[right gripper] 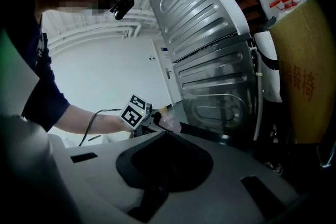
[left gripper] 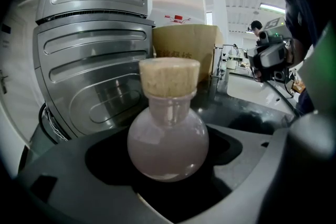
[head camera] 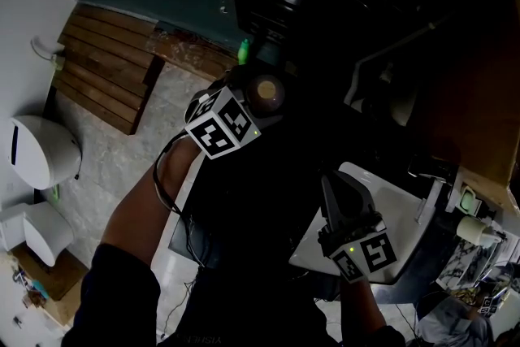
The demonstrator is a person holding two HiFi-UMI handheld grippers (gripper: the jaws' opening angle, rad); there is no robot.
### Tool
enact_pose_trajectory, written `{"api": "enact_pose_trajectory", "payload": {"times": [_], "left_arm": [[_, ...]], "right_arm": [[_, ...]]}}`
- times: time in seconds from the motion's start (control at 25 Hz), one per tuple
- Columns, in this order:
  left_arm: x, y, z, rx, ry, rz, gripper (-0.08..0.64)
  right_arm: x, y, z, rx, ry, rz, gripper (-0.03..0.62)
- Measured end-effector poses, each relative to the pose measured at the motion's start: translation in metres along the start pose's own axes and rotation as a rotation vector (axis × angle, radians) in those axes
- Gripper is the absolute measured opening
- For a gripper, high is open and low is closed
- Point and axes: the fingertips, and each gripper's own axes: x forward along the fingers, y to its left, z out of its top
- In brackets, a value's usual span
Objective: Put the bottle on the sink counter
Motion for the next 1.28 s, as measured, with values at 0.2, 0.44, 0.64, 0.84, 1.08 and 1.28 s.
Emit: {"api": "enact_pose_trajectory", "payload": {"times": [0.2,0.44,0.64,0.84,1.08,1.28], "left_arm": [[0.0017,-0.0007,-0.0013,0.000,0.013,-0.004,0.397],[0.0051,-0.0010,-0.0034,-0.003,0.031,-0.015,0.397],[0.0060,-0.0011,-0.0046,-0.028,0.034,-0.032,0.397],[0.0065,-0.0005,-0.0052,-0.038,0.035,-0.039,0.397],[0.0066,-0.0011,-0.0056,-0.038,0.034,-0.039,0.397],[0.0063,-0.0011,-0.0057,-0.040,0.035,-0.044,0.397]], "right_arm": [[-0.0011,-0.0002,-0.0002,0.001,0.000,-0.002,0.026],[-0.0015,-0.0025,-0.0008,0.007,-0.003,-0.003,0.026],[-0.0019,-0.0035,-0.0007,0.009,-0.002,-0.004,0.026],[-0.0011,-0.0049,-0.0006,0.021,-0.002,-0.003,0.026],[0.0002,-0.0022,-0.0005,0.020,-0.005,0.004,0.026],[0.0011,0.0014,0.0001,0.020,-0.005,0.011,0.026]]}}
